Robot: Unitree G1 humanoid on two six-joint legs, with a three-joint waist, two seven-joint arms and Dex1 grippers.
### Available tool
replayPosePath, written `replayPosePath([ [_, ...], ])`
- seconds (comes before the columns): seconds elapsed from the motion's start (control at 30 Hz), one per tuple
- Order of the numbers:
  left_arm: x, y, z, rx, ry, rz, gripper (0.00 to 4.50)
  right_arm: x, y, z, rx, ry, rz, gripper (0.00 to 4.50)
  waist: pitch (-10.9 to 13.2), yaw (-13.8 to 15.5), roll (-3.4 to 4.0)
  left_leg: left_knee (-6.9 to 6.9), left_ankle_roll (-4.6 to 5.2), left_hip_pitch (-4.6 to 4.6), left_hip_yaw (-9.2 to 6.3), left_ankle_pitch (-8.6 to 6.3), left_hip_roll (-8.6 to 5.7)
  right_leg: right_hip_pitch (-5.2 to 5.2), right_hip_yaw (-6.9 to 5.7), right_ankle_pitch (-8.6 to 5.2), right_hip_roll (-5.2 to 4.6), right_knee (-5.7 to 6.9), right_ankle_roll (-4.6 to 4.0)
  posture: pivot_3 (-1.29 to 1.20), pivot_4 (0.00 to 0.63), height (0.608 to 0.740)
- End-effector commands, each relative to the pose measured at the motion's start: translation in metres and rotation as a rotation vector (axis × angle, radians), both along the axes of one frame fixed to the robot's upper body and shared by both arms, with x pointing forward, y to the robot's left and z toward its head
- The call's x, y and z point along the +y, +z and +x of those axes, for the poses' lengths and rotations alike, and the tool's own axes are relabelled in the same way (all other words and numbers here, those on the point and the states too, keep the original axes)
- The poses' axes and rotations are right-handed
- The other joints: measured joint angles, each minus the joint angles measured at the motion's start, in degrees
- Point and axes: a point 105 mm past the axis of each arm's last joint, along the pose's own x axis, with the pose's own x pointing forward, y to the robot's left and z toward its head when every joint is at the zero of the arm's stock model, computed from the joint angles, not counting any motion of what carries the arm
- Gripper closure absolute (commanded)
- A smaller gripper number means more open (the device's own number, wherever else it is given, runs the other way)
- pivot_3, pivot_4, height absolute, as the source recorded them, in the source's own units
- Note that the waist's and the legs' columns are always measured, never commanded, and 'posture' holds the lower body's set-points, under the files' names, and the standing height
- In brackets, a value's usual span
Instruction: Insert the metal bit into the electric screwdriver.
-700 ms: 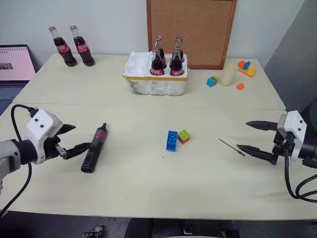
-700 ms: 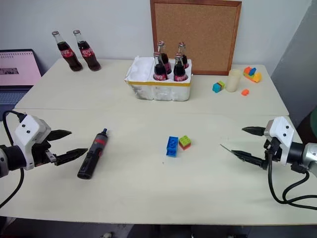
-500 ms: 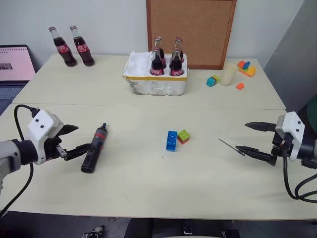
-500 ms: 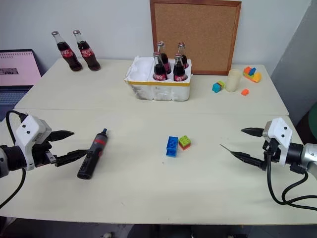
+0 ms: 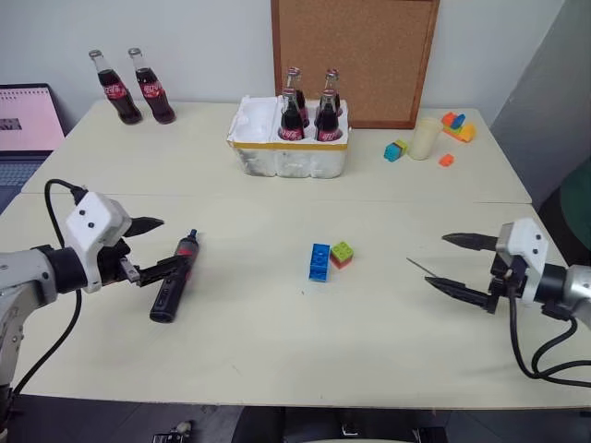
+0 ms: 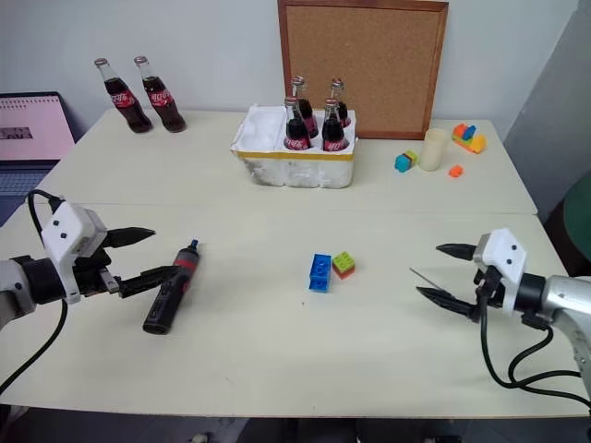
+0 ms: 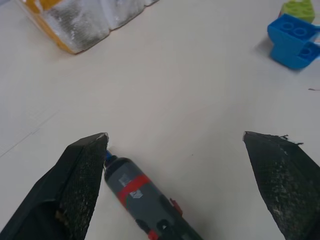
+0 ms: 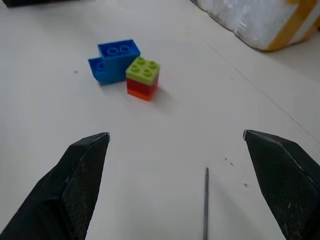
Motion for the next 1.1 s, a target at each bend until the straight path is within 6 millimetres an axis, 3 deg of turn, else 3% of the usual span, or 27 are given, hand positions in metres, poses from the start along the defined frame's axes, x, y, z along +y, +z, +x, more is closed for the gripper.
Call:
replayPosePath([
  [0.03, -0.031, -0.004, -0.009, 0.011, -0.131, -0.006, 0.01, 0.028, -0.003, 0.005, -0.054, 0.02, 0.015, 0.0, 0.0, -0.04, 0.0, 0.0, 0.0, 0.0, 0.0, 0.0, 0.0, 0.01, 0.0, 0.0, 0.0, 0.0, 0.0, 0.0, 0.15, 0.74],
  [0.23, -0.073, -0.021, -0.024, 0.077, -0.315, -0.029, 0.01, 0.058, -0.041, 0.031, -0.018, -0.035, -0.041, 0.0, 0.0, -0.19, 0.0, 0.04, 0.0, 0.05, 0.0, 0.0, -0.07, 0.0, 0.07, 0.02, 0.01, 0.04, 0.03, 0.0, 0.15, 0.74],
  [0.4, -0.093, -0.027, -0.033, 0.102, -0.417, -0.051, 0.01, 0.074, -0.054, 0.045, 0.033, -0.088, 0.023, 0.0, 0.0, -0.04, 0.0, 0.04, 0.0, 0.0, -0.01, 0.01, -0.1, 0.0, 0.0, 0.01, 0.05, 0.05, 0.0, 0.0, 0.15, 0.74],
  [0.73, -0.105, -0.035, -0.031, 0.112, -0.488, -0.053, 0.01, 0.106, -0.066, 0.075, 0.038, -0.13, 0.091, 0.0, 0.0, -0.2, 0.01, 0.06, 0.0, 0.02, -0.02, 0.01, -0.15, -0.03, 0.03, 0.02, 0.09, 0.1, -0.01, 0.0, 0.15, 0.74],
  [0.93, -0.109, -0.038, -0.031, 0.111, -0.505, -0.07, 0.0, 0.112, -0.068, 0.078, 0.035, -0.122, 0.102, 1.09, 0.0, -0.2, 0.01, 0.05, 0.01, 0.0, -0.04, 0.01, -0.13, -0.04, 0.06, 0.02, 0.12, 0.07, -0.01, 0.0, 0.15, 0.74],
  [1.1, -0.112, -0.036, -0.03, 0.103, -0.517, -0.086, 0.0, 0.114, -0.065, 0.076, 0.023, -0.125, 0.123, 2.41, 0.0, -0.21, 0.01, 0.06, 0.01, 0.01, -0.05, 0.01, -0.12, -0.04, 0.05, 0.02, 0.12, 0.09, -0.01, 0.0, 0.15, 0.74],
])
